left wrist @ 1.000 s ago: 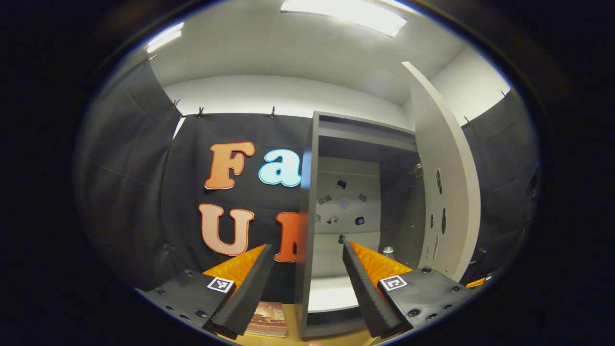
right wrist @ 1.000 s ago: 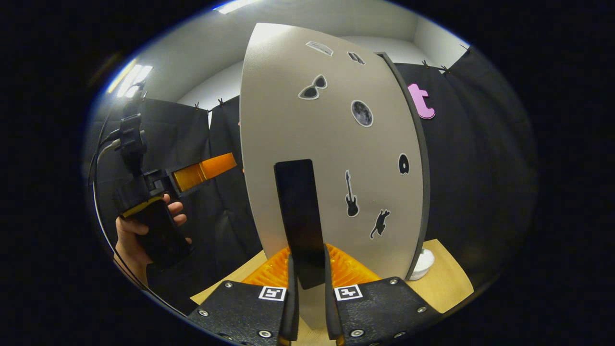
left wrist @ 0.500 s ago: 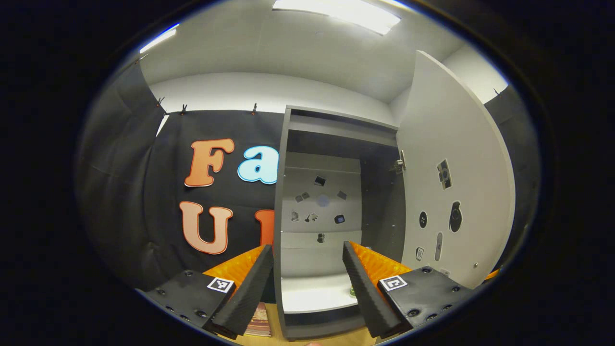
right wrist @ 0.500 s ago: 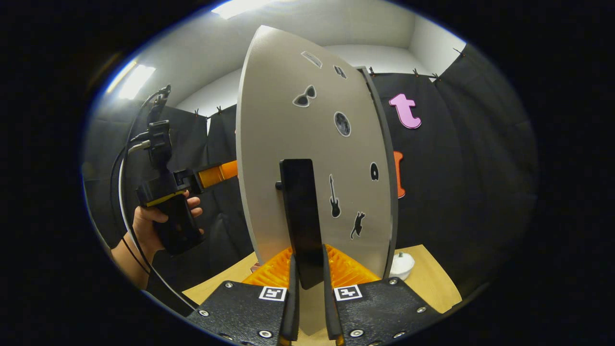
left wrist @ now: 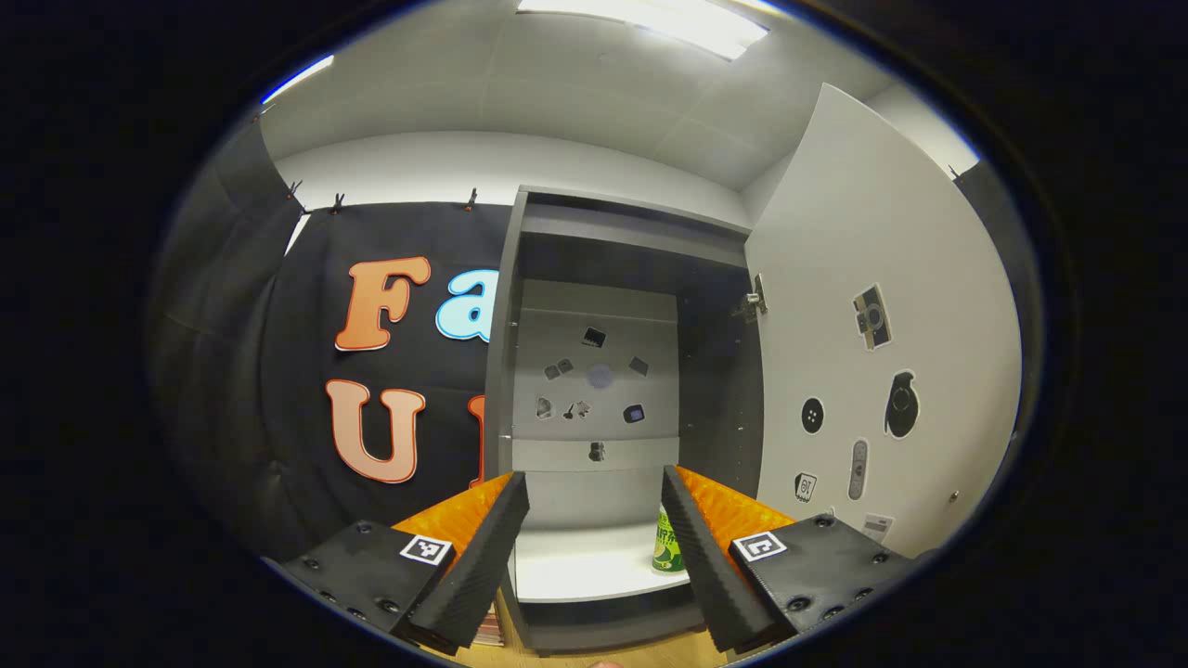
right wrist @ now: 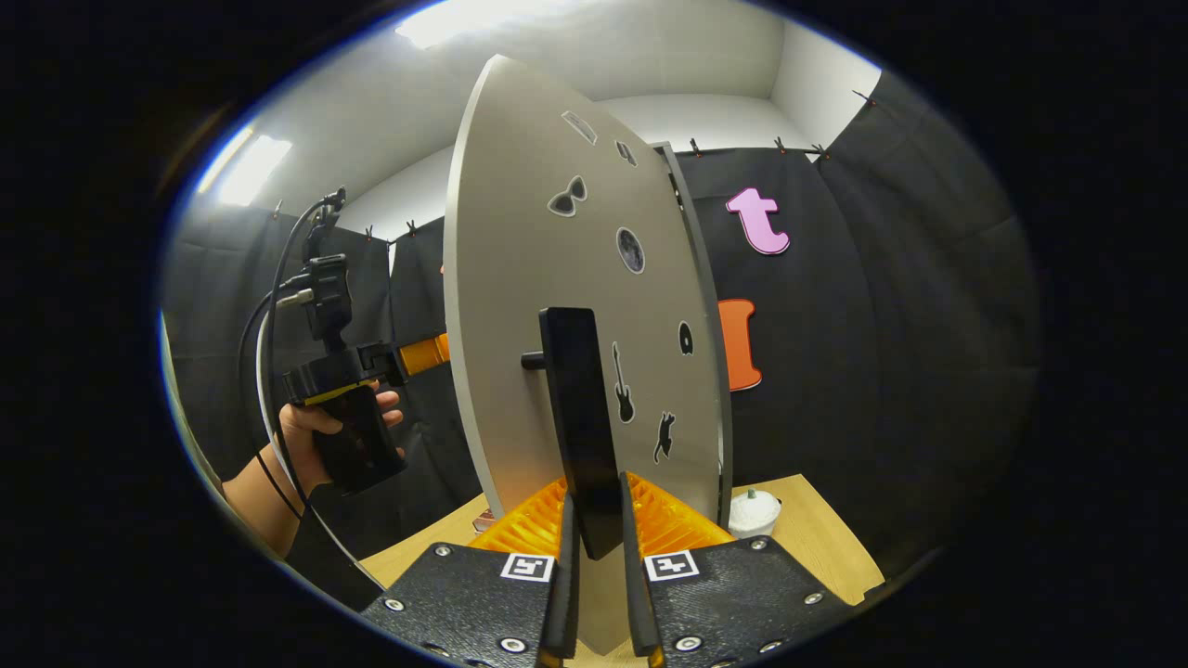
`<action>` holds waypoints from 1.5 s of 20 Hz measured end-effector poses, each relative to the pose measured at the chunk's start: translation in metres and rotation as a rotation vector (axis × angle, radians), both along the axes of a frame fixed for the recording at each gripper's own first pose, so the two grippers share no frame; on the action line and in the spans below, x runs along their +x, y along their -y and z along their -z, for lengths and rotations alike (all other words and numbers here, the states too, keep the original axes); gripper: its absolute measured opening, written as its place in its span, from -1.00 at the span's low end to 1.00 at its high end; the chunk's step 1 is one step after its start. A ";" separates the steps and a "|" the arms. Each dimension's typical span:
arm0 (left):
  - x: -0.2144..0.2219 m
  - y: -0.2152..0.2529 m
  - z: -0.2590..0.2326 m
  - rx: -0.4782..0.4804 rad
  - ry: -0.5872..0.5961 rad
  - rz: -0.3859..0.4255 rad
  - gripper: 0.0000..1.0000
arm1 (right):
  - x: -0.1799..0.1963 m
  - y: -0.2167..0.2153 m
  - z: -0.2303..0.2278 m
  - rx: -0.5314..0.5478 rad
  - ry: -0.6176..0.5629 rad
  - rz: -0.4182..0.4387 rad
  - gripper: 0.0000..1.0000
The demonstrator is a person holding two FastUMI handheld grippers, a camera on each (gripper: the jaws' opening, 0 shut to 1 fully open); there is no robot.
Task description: Open the cabinet door with the right hand, grasp the bottle in the cabinet with the left hand and place it on the coaster, then close the cabinet door with the right hand.
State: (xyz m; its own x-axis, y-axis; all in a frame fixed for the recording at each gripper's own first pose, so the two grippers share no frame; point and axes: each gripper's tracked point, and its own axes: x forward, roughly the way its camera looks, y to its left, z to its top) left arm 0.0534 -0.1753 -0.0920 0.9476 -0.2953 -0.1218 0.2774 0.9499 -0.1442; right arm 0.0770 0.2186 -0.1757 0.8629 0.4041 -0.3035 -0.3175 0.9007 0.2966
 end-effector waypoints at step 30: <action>0.075 0.186 0.191 0.066 -0.344 0.199 0.92 | 0.010 0.061 0.005 -0.028 -0.022 0.228 -0.46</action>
State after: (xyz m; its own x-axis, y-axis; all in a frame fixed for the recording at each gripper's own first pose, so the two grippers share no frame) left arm 0.1280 -0.3613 -0.2829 0.7734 -0.4496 -0.4469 0.4028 0.8929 -0.2012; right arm 0.0867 0.1576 -0.1803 0.9241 0.1902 -0.3314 -0.0981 0.9563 0.2753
